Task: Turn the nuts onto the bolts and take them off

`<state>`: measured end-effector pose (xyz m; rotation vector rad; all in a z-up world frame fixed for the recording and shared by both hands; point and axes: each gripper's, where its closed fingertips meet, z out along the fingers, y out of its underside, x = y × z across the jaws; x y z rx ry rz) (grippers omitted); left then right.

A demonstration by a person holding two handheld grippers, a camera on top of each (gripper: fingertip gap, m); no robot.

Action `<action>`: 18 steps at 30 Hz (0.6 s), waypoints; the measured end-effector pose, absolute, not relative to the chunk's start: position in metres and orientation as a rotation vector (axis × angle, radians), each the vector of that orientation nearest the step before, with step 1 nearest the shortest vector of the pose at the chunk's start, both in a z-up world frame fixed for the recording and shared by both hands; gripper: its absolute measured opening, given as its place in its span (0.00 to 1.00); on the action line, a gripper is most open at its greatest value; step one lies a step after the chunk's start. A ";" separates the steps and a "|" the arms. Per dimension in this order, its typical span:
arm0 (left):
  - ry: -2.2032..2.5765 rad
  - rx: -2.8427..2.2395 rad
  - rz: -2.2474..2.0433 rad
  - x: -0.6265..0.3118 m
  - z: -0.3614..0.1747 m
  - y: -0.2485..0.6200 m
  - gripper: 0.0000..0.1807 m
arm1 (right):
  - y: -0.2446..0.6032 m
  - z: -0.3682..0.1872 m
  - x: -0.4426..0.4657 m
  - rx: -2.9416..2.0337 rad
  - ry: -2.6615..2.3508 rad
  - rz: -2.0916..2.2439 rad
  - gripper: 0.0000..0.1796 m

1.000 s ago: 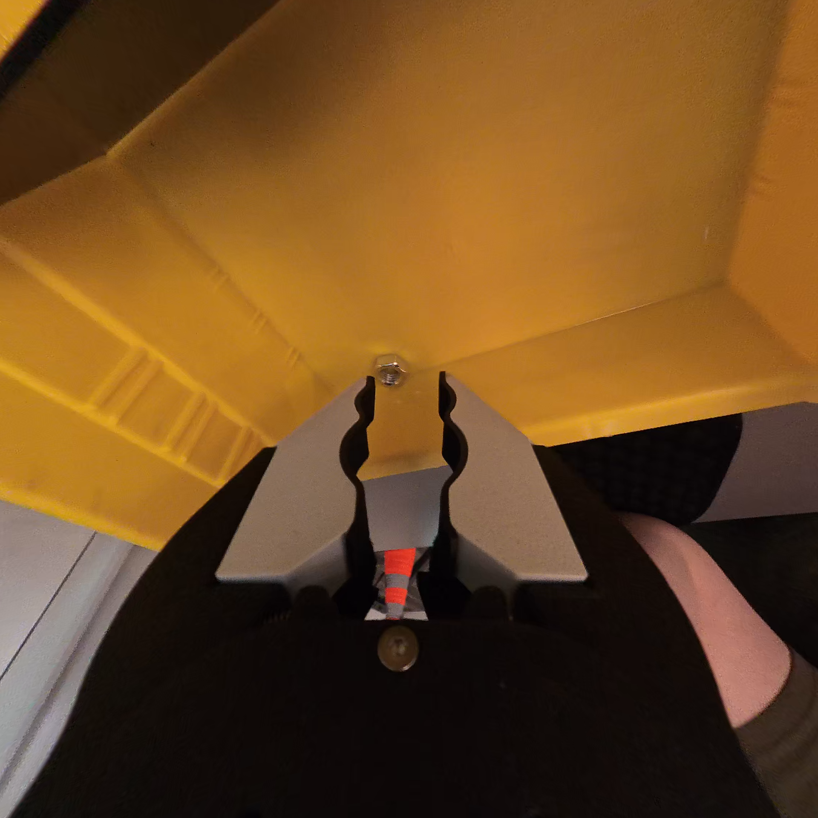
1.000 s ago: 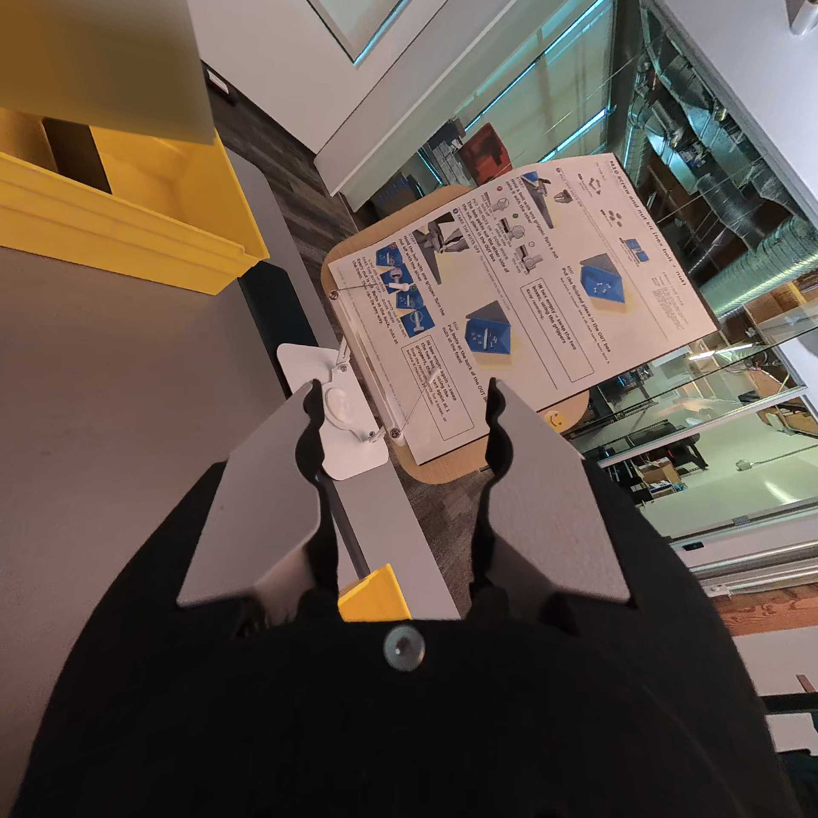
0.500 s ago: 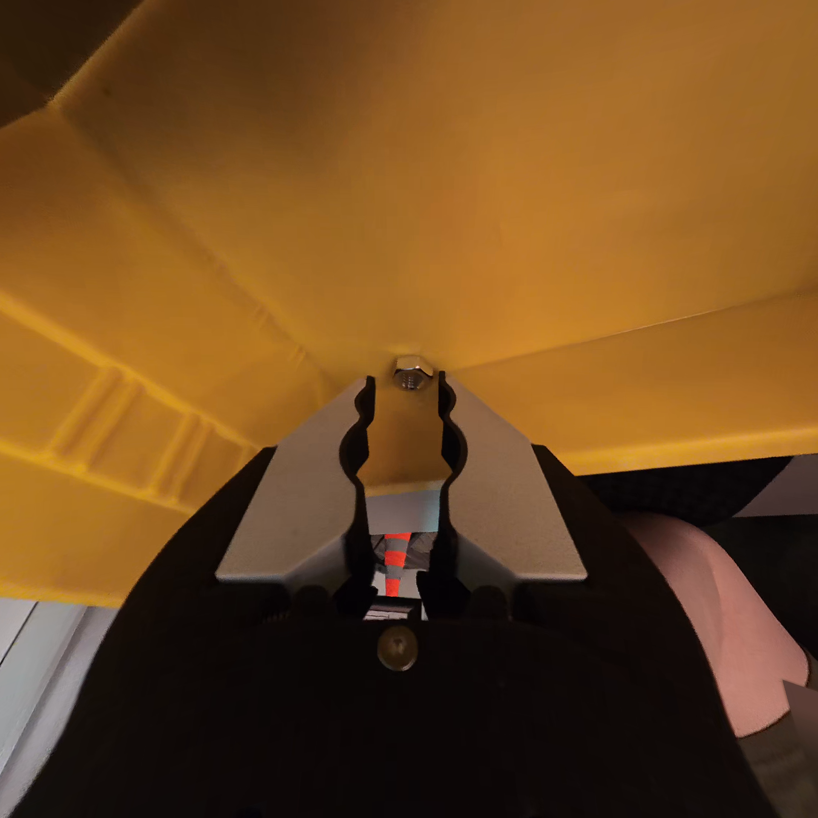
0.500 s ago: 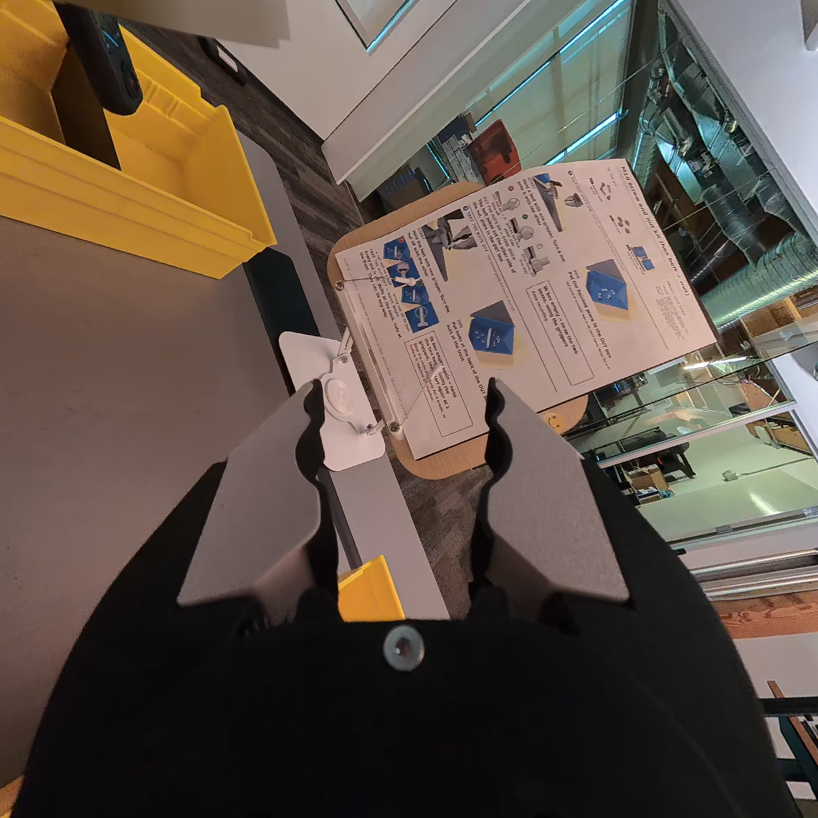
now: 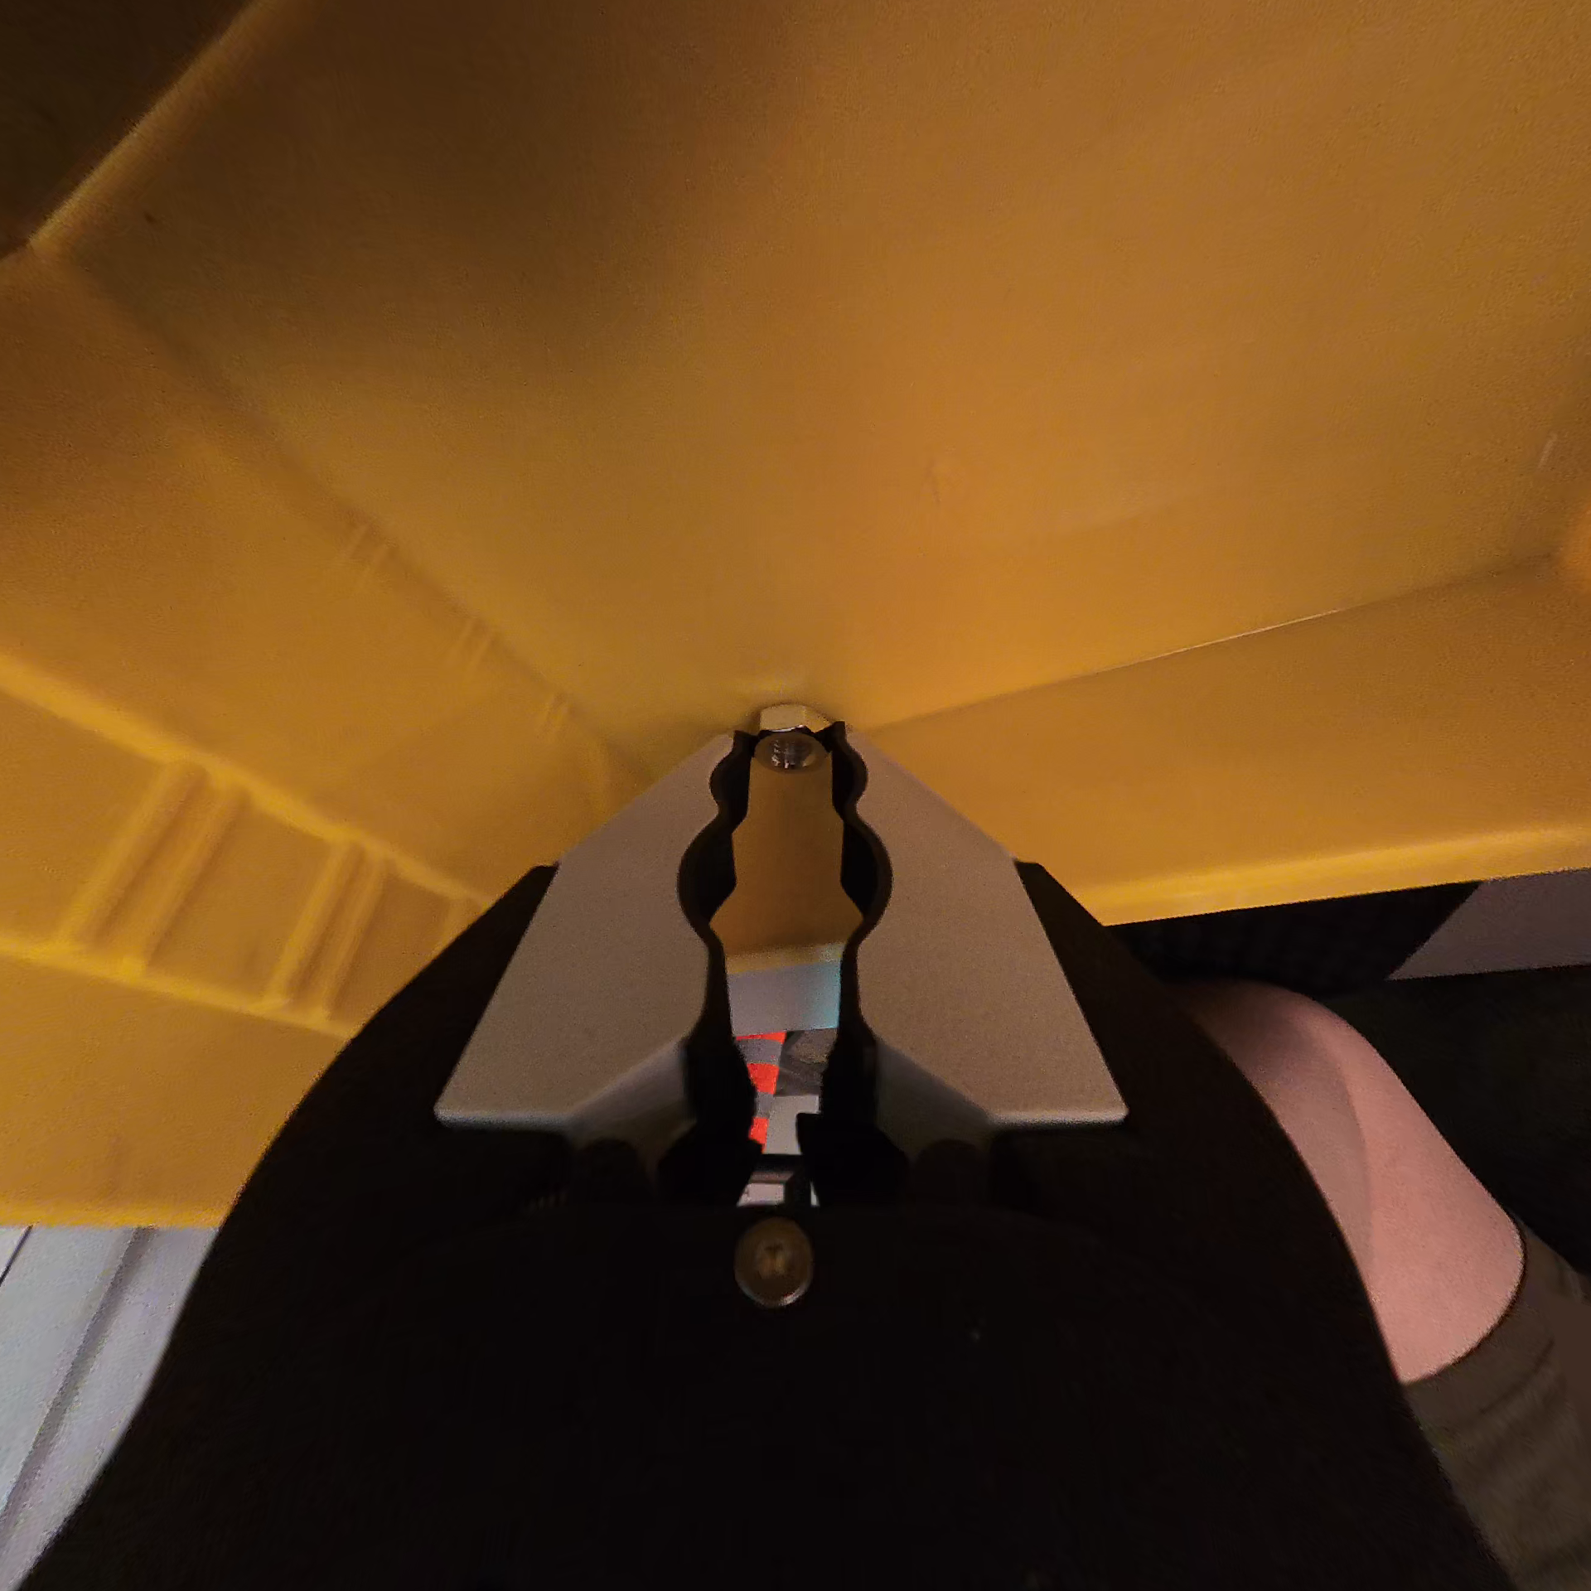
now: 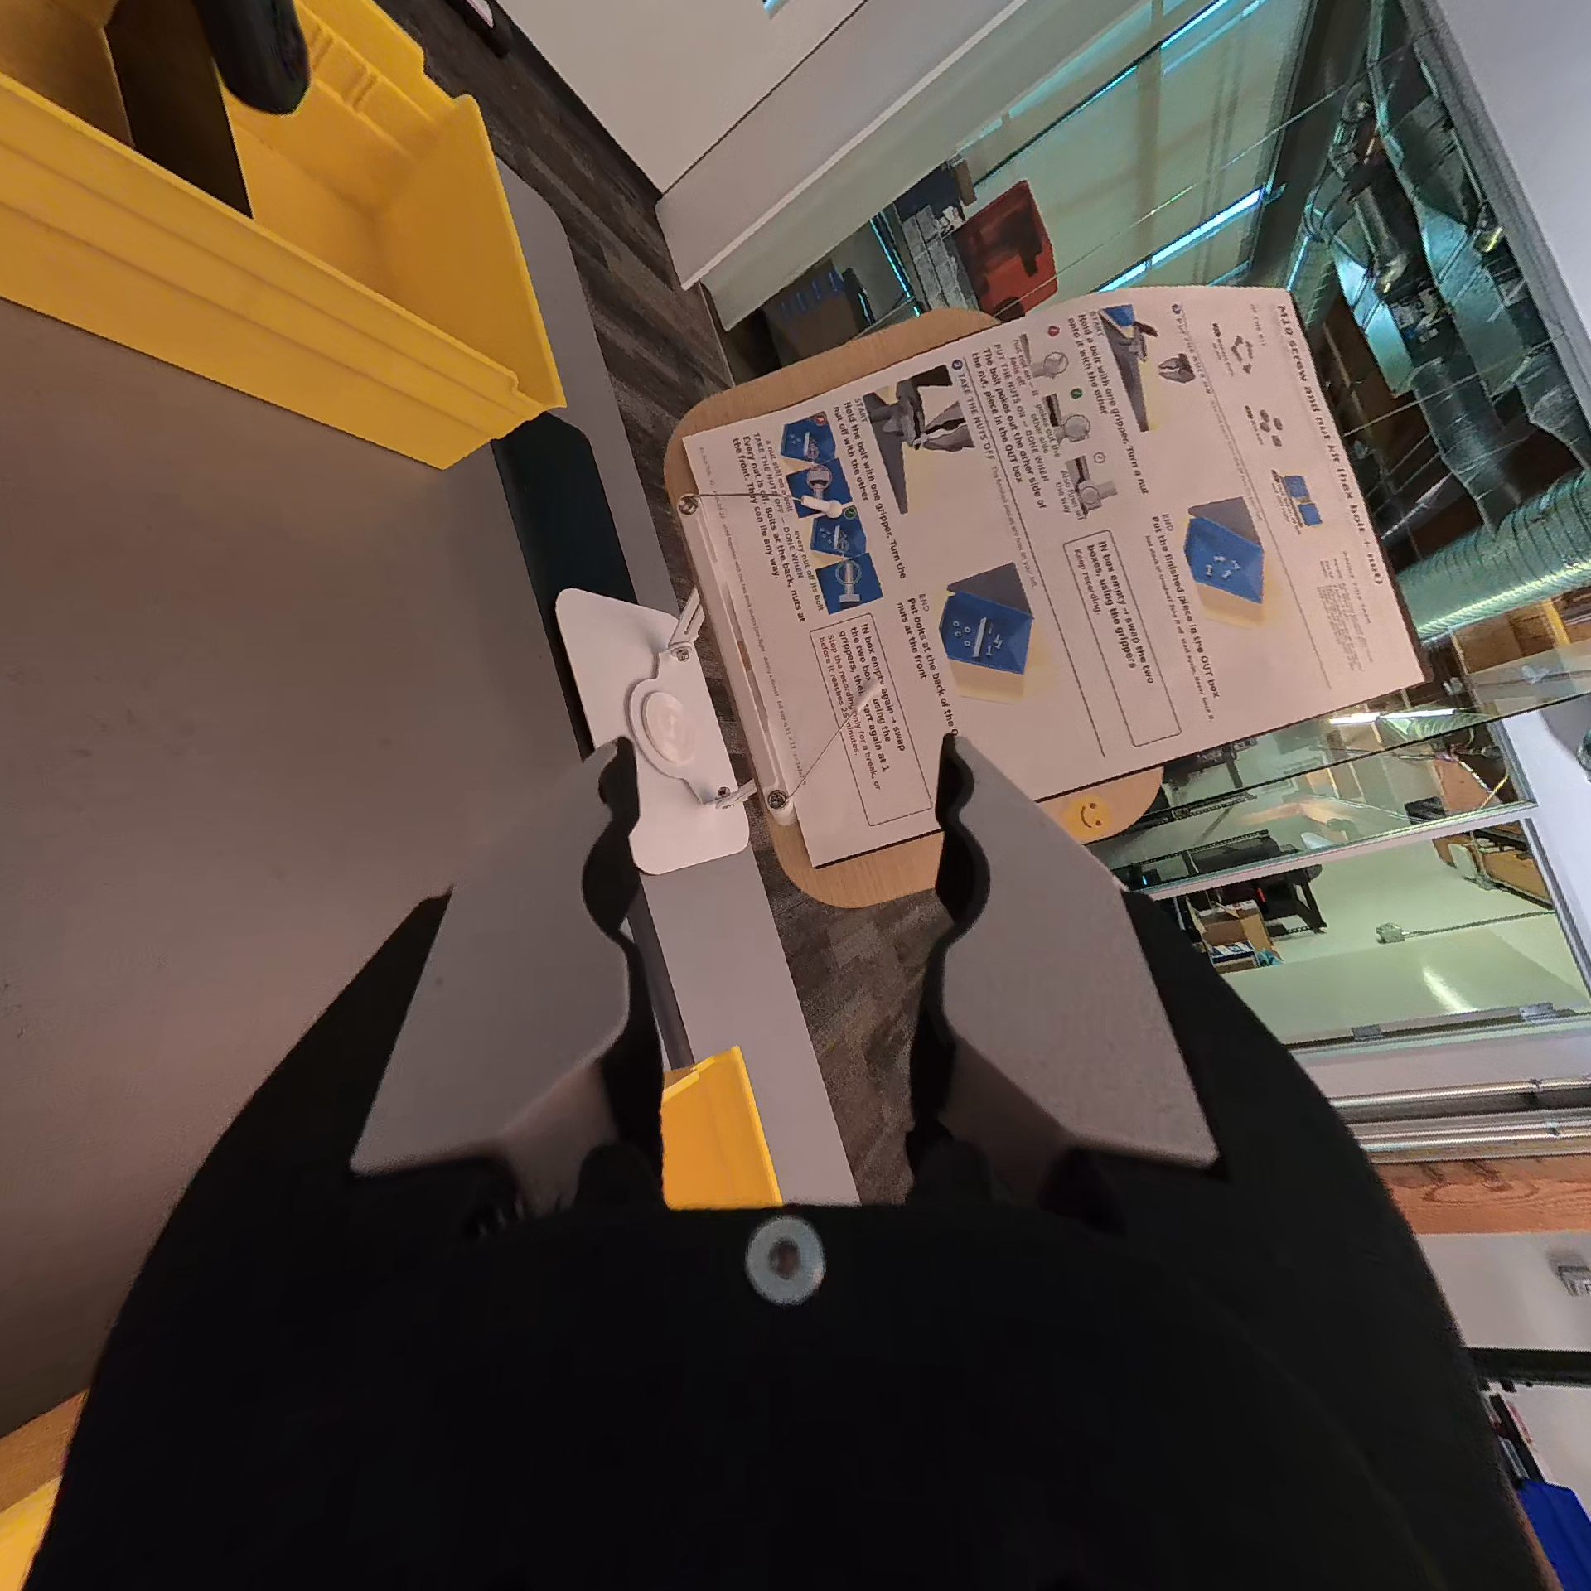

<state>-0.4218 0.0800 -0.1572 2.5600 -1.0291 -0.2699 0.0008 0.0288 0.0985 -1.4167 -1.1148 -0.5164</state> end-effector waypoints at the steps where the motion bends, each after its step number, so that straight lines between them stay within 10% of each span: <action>1: -1.024 2.570 -0.265 -0.421 -0.156 0.081 0.09 | 0.029 0.098 0.001 -1.417 -1.119 -0.518 0.39; 18: -1.828 3.029 0.107 -0.262 -0.029 0.087 0.10 | 0.027 0.105 0.009 -1.409 -1.089 -0.543 0.37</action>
